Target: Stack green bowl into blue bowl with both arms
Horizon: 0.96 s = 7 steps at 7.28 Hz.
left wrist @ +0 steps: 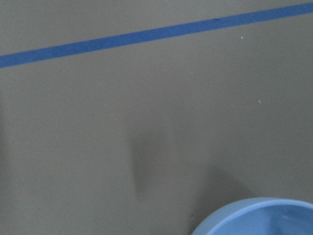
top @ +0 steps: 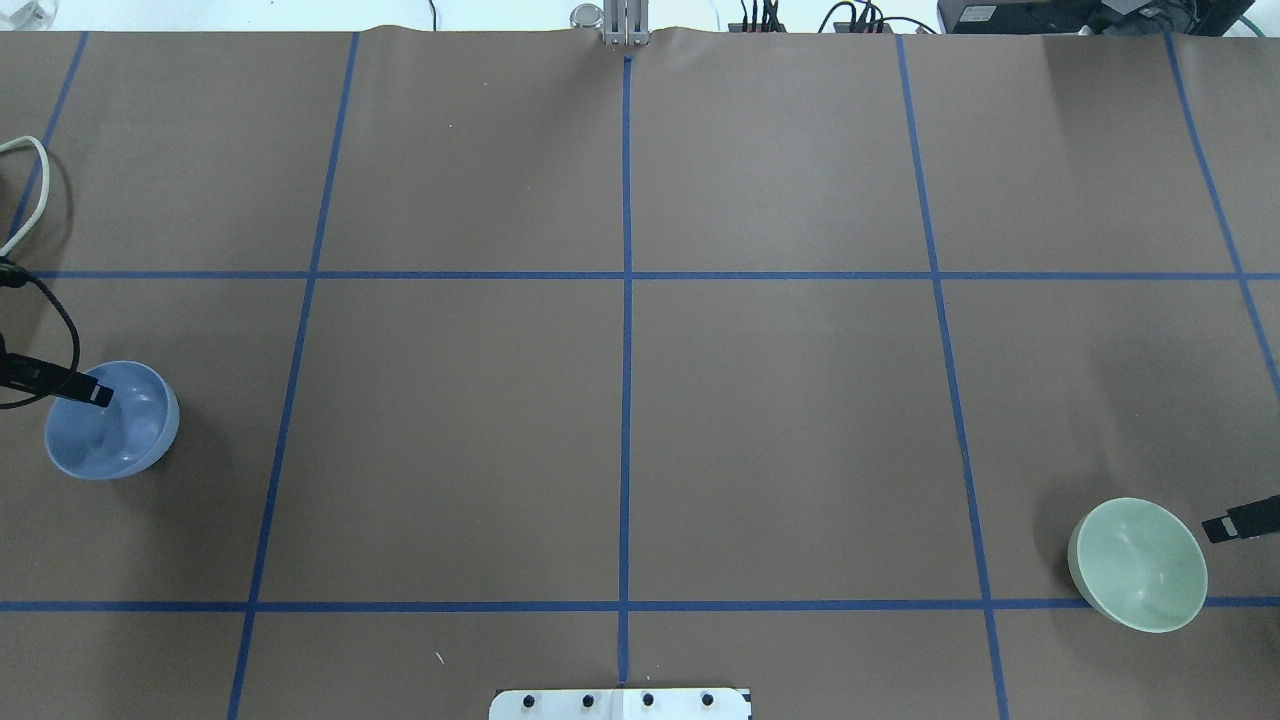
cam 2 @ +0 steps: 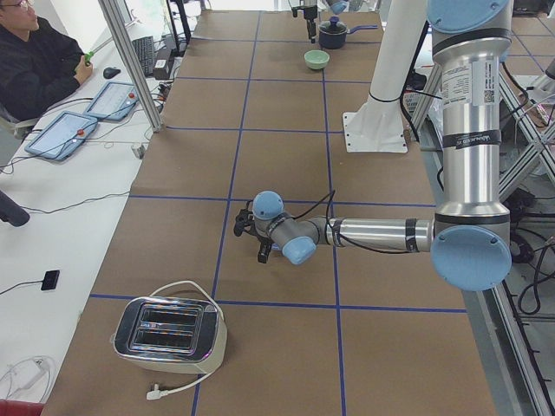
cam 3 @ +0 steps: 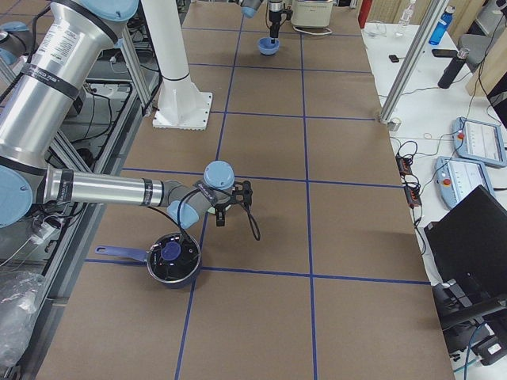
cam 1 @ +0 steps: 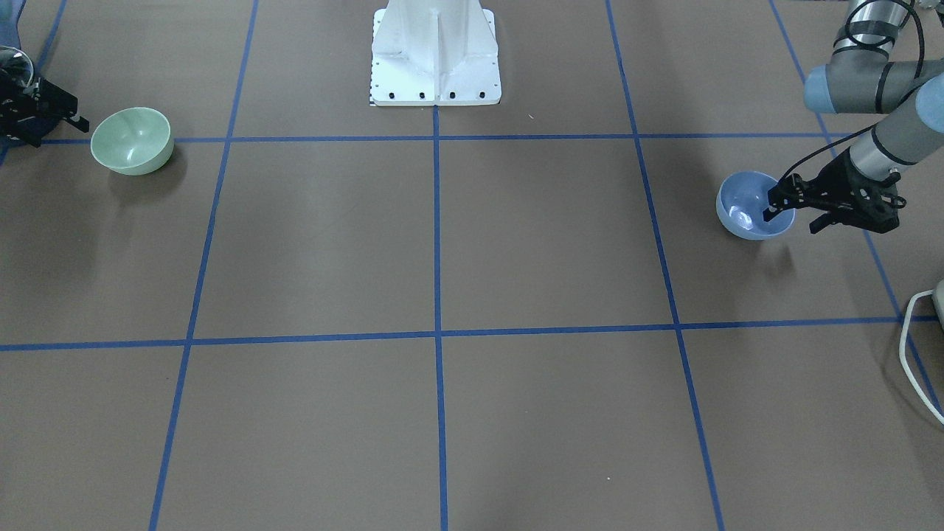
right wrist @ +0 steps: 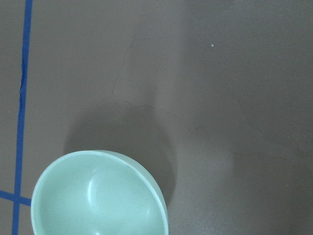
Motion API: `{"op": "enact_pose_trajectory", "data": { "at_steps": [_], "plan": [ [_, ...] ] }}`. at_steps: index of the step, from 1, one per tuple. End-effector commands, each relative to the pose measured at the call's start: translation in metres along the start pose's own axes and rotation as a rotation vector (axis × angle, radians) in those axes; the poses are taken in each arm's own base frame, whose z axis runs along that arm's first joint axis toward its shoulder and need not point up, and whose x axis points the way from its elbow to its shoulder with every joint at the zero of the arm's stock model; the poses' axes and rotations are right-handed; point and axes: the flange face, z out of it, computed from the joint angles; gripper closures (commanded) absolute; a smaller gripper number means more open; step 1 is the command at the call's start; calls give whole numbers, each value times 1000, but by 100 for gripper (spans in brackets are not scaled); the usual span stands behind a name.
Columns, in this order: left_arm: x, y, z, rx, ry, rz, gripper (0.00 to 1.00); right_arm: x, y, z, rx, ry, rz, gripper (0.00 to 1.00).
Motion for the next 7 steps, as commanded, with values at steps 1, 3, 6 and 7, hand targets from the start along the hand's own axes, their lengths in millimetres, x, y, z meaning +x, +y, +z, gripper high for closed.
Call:
{"op": "enact_pose_trajectory", "data": {
  "at_steps": [1, 3, 6, 7],
  "plan": [
    [-2, 7, 0, 2, 5, 3, 21, 0, -1, 1, 0, -1, -1, 0],
    [1, 4, -1, 5, 11, 8, 48, 0, -1, 1, -2, -1, 0, 0],
    [4, 2, -1, 6, 15, 9, 100, 0, -2, 1, 0, -3, -2, 0],
    [3, 2, -1, 7, 12, 16, 100, -1, -2, 1, 0, -3, -3, 0]
  ]
}}
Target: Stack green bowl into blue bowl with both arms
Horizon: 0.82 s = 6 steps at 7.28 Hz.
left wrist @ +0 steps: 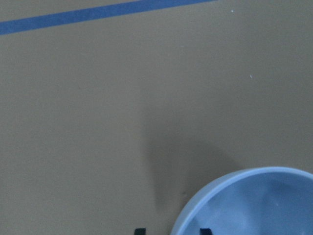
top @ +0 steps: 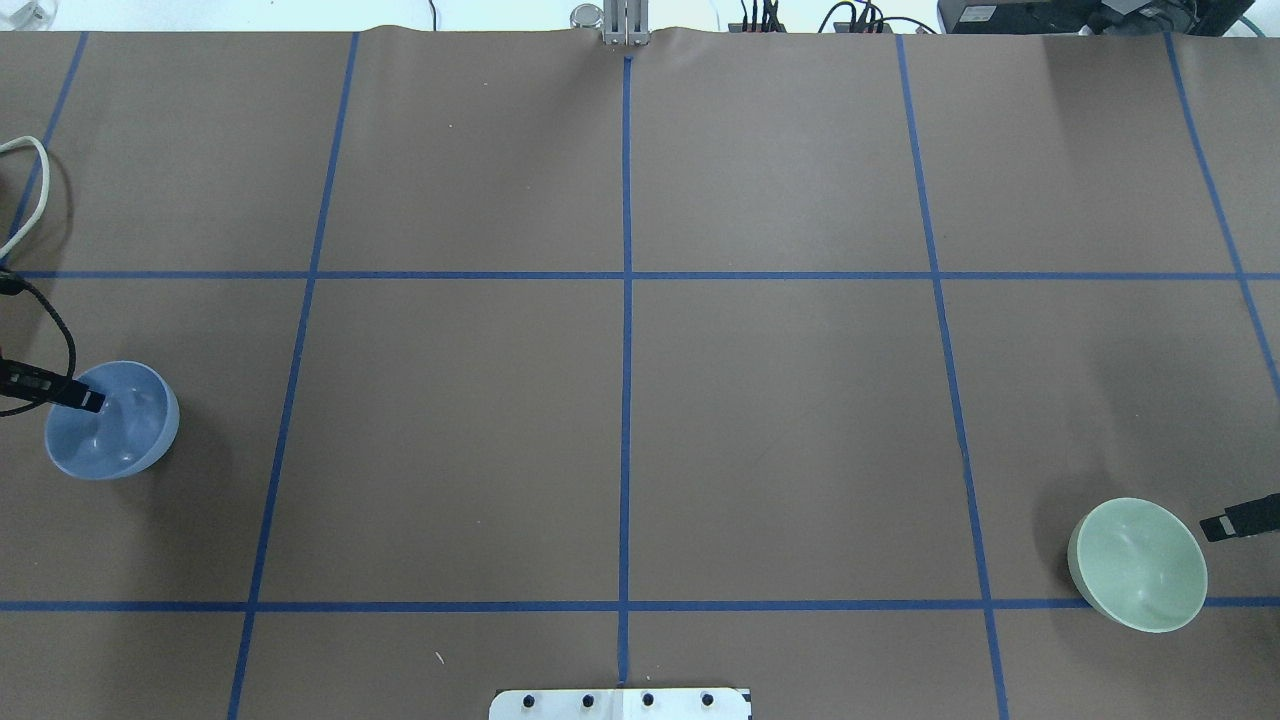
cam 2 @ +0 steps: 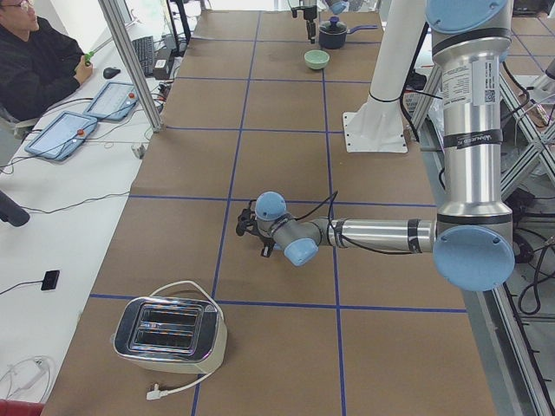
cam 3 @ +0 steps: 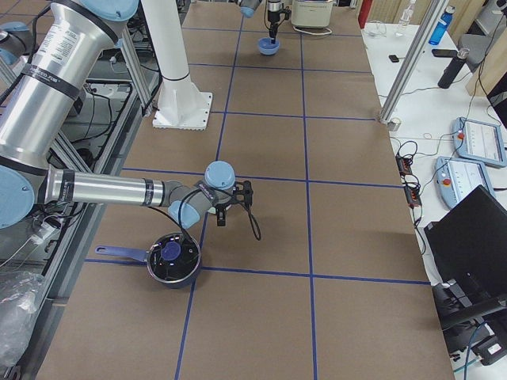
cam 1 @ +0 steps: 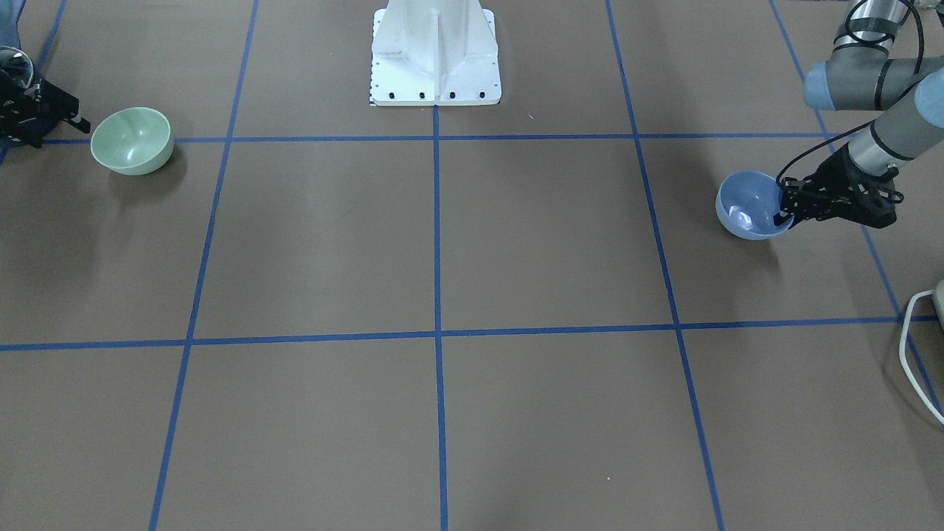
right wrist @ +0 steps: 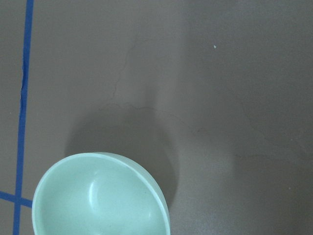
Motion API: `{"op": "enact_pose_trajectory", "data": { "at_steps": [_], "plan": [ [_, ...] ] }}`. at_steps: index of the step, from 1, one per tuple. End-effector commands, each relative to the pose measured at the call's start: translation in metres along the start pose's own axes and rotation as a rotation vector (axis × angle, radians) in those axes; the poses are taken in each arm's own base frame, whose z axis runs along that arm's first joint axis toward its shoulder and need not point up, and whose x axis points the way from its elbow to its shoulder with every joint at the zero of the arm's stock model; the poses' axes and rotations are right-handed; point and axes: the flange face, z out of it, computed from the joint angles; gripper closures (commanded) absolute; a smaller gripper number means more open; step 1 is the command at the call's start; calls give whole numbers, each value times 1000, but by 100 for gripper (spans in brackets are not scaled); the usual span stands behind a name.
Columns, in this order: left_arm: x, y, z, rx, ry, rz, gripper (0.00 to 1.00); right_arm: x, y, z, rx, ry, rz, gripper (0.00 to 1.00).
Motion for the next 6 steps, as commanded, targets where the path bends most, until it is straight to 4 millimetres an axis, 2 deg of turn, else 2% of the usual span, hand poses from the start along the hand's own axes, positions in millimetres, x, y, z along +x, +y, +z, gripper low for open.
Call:
{"op": "enact_pose_trajectory", "data": {
  "at_steps": [1, 2, 3, 4, 5, 6],
  "plan": [
    [3, -3, -1, 2, 6, 10, 100, 0, 0, 0, 1, -1, -1, 0],
    [17, -17, -1, 8, 18, 12, 100, 1, 0, 1, -2, -1, 3, 0],
    [42, -48, -4, 20, 30, -31, 100, -1, 0, 3, -9, -1, 11, 0],
    [79, -82, -12, 20, 51, -78, 100, -8, -3, 11, -23, -3, 26, 0],
    [120, -109, -30, 16, 54, -119, 100, -7, -3, 18, -31, 7, 23, 0],
    [170, -133, -51, -5, 64, -156, 100, -7, -3, 23, -27, 26, 13, 0]
  ]
}}
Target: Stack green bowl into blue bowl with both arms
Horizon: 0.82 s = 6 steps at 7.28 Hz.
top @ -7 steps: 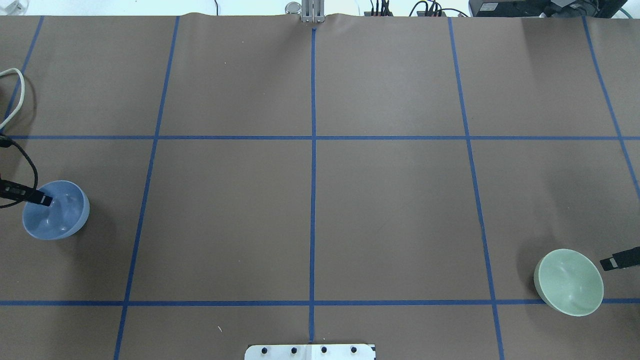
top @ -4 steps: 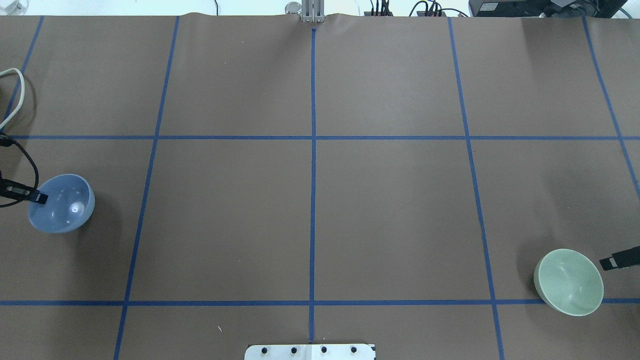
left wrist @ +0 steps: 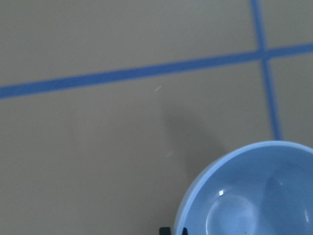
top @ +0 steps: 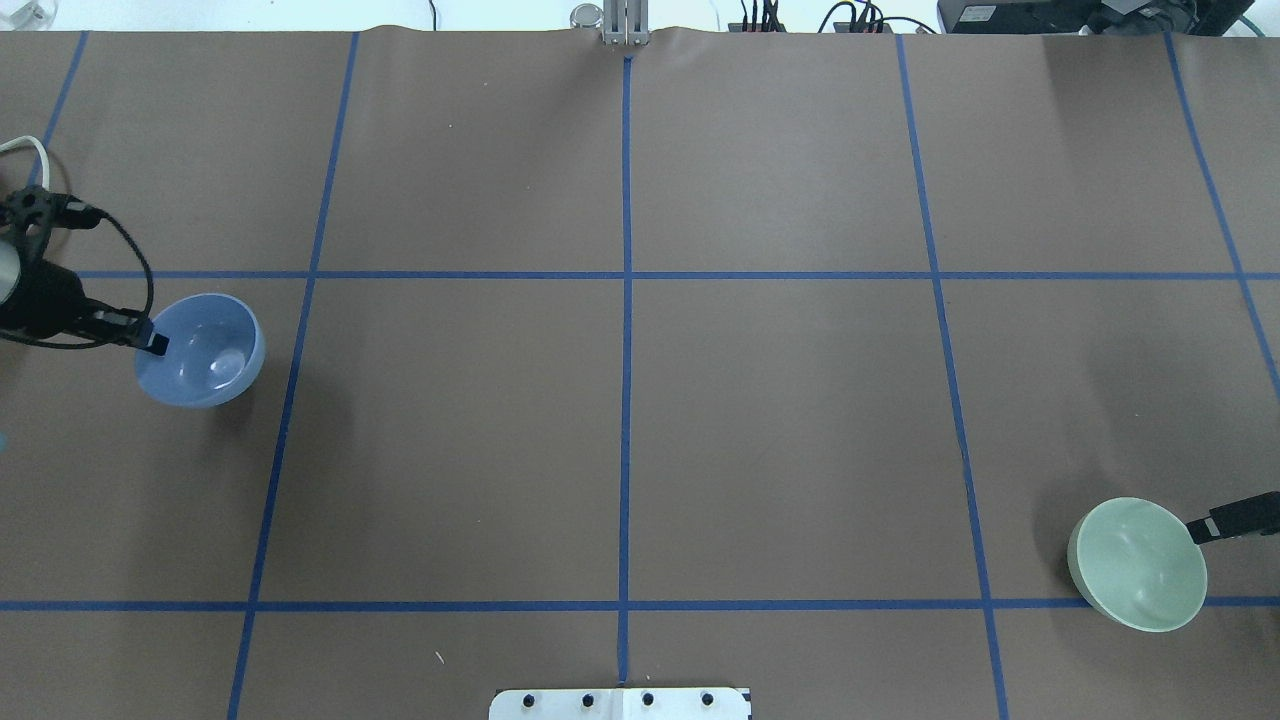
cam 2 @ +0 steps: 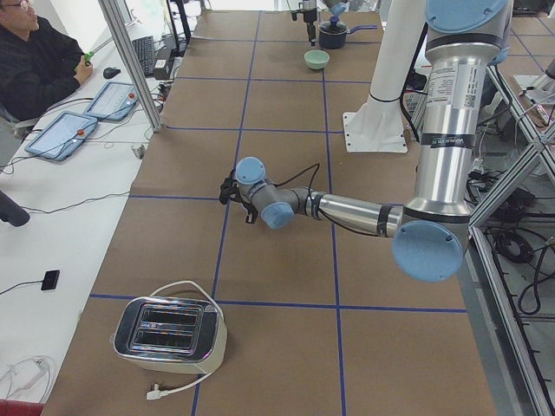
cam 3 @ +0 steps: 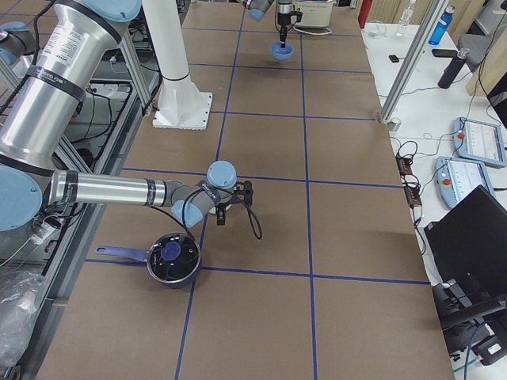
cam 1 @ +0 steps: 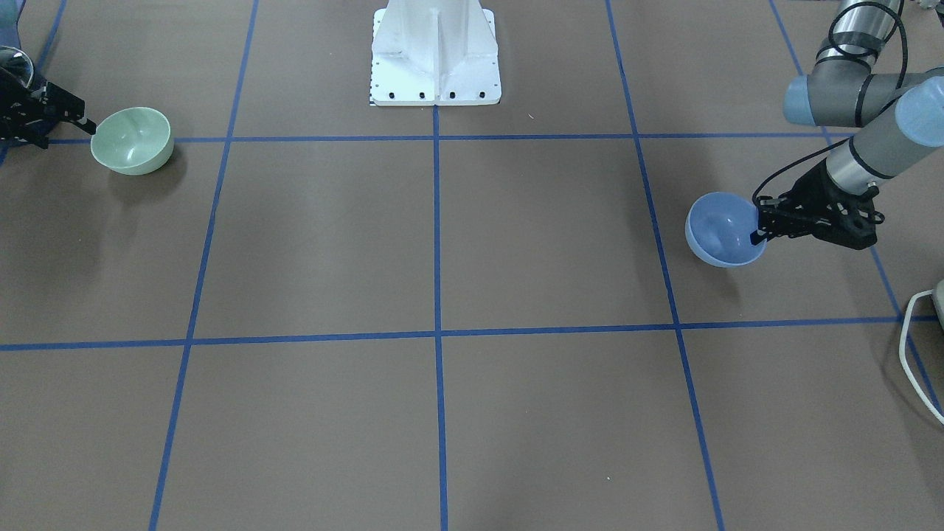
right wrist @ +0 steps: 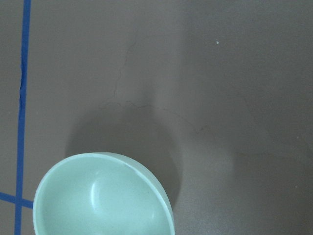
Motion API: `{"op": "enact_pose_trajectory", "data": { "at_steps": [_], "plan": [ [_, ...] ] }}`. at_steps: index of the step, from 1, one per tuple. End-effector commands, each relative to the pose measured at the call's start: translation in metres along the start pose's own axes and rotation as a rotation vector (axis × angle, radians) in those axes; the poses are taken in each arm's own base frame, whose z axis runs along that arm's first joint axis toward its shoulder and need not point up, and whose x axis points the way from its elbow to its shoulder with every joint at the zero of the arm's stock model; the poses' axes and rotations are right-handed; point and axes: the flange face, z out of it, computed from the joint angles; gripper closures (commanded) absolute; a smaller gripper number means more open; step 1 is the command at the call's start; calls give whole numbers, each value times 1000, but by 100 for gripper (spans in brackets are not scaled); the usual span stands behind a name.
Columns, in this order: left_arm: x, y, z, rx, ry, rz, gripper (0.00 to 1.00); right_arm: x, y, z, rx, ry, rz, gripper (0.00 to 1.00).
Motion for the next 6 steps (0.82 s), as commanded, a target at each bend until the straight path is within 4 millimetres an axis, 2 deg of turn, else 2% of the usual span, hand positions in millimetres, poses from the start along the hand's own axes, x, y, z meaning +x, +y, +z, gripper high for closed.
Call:
{"op": "enact_pose_trajectory", "data": {
  "at_steps": [1, 2, 3, 4, 5, 6],
  "plan": [
    [114, -32, -21, -34, 15, -82, 100, -1, -1, 15, -7, 32, -16, 0],
    [157, -37, -12, -49, 31, -118, 100, 2, -5, 27, -10, 53, -23, 0],
    [199, -29, 8, -71, 42, -140, 100, 0, -6, 29, -11, 53, -28, 2],
    [228, -30, 15, -67, 26, -154, 100, -3, -7, 34, -19, 53, -37, 2],
    [241, -35, 12, -70, 14, -163, 100, -5, -7, 35, -20, 52, -38, 9],
    [249, -36, 13, -72, 17, -158, 100, -8, -7, 36, -24, 47, -25, 35]
  ]
}}
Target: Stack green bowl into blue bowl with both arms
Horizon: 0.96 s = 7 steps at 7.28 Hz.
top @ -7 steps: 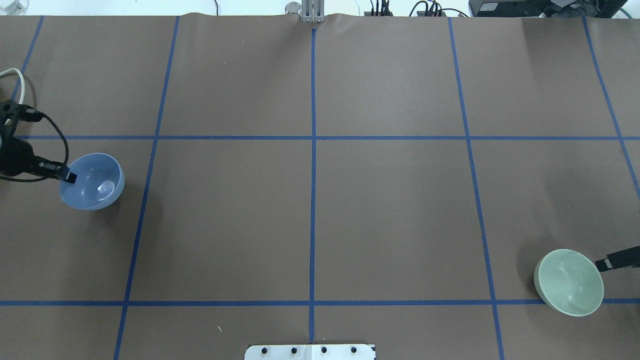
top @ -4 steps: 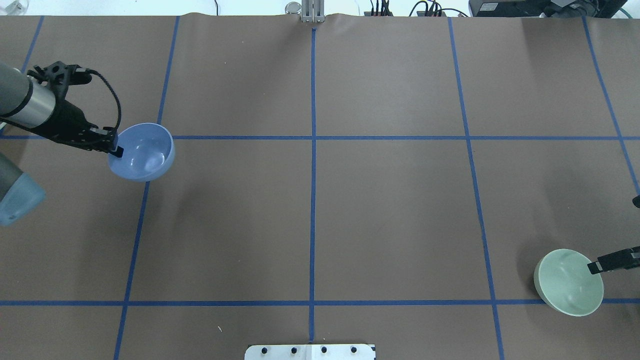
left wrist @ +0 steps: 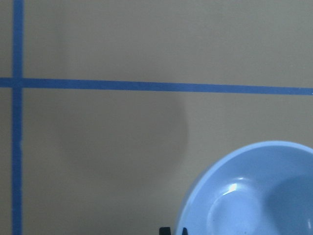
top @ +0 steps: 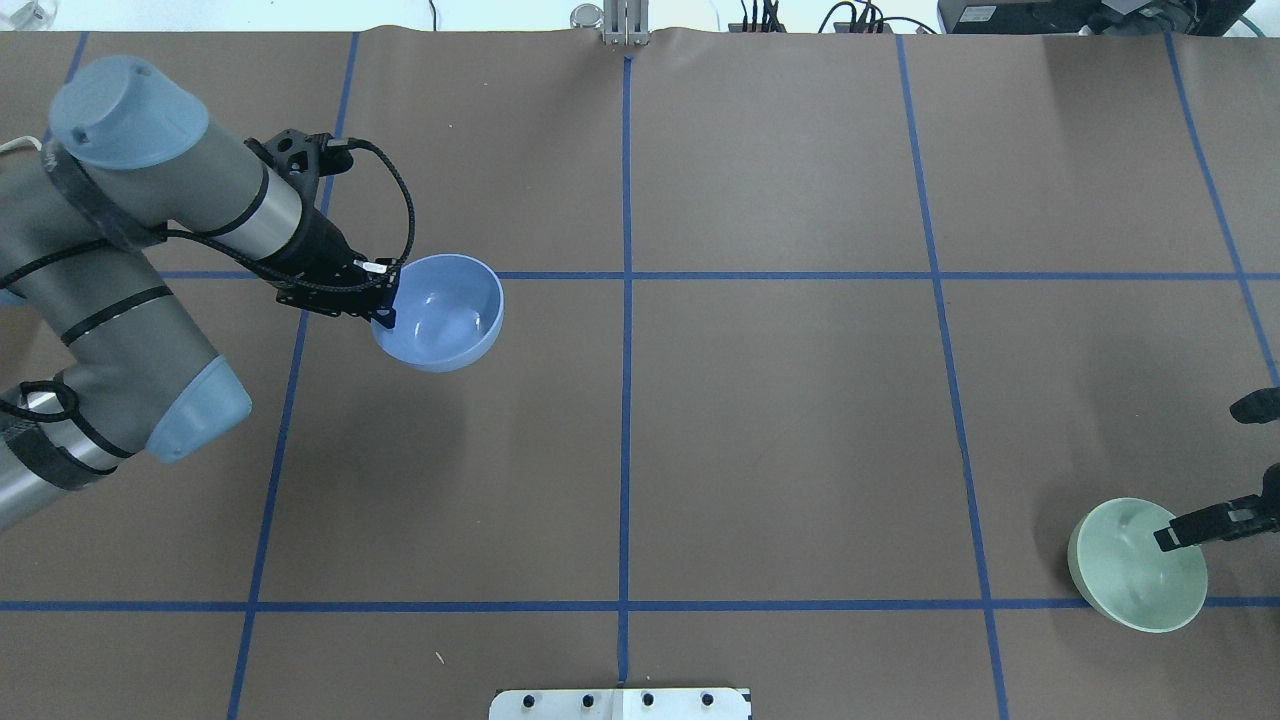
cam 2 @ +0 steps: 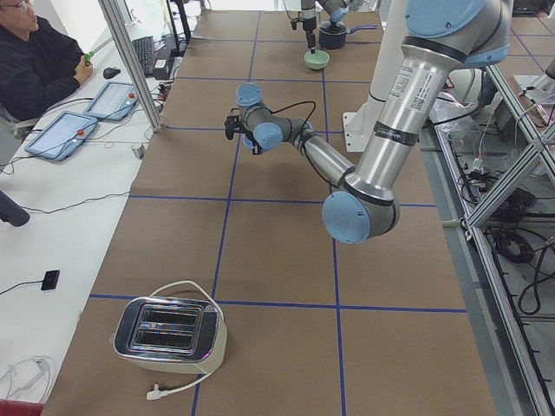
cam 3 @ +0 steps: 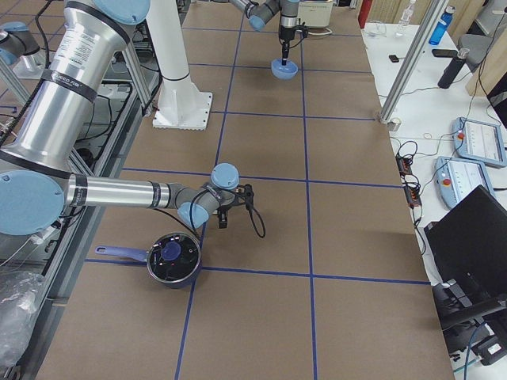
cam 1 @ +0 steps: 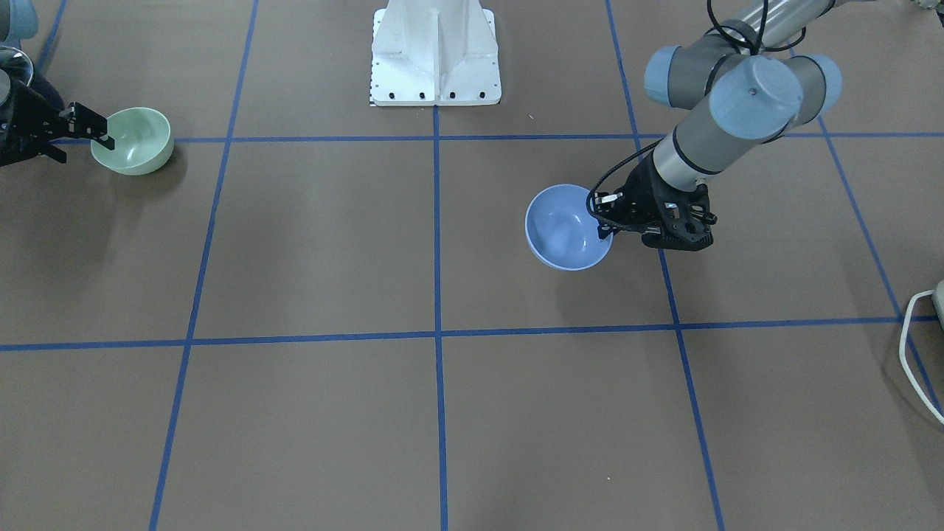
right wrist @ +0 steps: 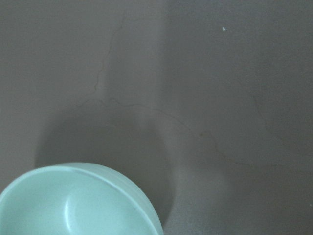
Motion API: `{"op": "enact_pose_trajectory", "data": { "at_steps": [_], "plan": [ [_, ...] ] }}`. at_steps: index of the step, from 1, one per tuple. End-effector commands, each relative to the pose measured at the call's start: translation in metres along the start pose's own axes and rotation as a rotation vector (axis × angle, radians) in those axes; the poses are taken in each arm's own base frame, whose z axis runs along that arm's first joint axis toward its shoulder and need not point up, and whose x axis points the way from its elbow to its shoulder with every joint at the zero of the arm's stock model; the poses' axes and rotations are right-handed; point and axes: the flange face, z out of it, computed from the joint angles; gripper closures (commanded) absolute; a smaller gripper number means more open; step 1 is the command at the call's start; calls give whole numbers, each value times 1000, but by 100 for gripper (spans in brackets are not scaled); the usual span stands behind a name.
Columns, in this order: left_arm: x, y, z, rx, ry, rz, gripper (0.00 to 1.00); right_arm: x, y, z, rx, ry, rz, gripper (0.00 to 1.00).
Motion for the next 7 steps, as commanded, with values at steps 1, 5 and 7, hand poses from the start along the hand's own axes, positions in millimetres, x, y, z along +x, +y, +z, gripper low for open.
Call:
{"op": "enact_pose_trajectory", "data": {
  "at_steps": [1, 5, 7],
  "plan": [
    [25, -1, 6, 4, -9, 0, 100, -11, 0, 4, 3, -24, 5, 66],
    [48, 6, 27, -4, -16, -40, 100, -24, -1, 8, -5, -37, 30, 100],
    [79, 23, 52, 18, -34, -54, 100, -37, -13, 0, 16, -66, 42, 100]
  ]
}}
